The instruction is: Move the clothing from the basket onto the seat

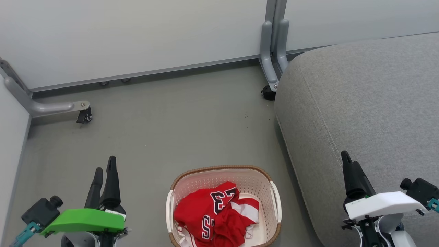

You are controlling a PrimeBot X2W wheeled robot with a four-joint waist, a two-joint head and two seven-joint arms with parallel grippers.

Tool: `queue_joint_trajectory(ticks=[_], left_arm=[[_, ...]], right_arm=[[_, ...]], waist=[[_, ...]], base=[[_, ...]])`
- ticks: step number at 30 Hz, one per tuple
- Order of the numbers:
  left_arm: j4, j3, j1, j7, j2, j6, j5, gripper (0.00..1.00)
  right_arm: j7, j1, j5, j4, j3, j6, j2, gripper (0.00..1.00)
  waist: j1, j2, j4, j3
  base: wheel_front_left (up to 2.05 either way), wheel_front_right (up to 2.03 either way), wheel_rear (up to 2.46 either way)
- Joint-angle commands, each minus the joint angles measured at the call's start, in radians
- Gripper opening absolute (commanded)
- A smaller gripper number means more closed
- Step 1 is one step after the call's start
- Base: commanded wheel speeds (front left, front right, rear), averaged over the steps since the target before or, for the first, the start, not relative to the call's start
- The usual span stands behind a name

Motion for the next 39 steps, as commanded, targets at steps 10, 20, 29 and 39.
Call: queue_joint_trajectory(ticks=[10,20,29,39], left_arm=[[-0.037,-0.034,0.009,-0.039,0.009,-0.006,0.152,1.00],[-0.030,-0.066,0.013,-0.069,0.010,-0.006,0.274,1.00],[-0.040,-0.085,0.017,-0.093,0.011,-0.007,0.373,1.00],[-0.051,-0.101,0.026,-0.119,0.011,-0.008,0.468,1.00]], right_arm=[[-0.042,0.008,-0.164,-0.042,0.017,0.000,-0.008,1.00],[-0.071,0.018,-0.275,-0.049,0.002,0.000,-0.009,1.00],[-0.096,0.027,-0.372,-0.062,0.006,0.000,-0.010,1.00],[-0.122,0.036,-0.467,-0.078,0.009,0.000,-0.011,1.00]], waist=[[-0.0001,0.0000,-0.001,0.001],[-0.0001,0.0000,-0.001,0.002],[-0.0001,0.0000,0.002,0.000],[-0.0001,0.0000,0.003,0.000]], base=[[0.00,0.00,0.00],[0.00,0.00,0.00],[0.00,0.00,0.00],[0.00,0.00,0.00]])
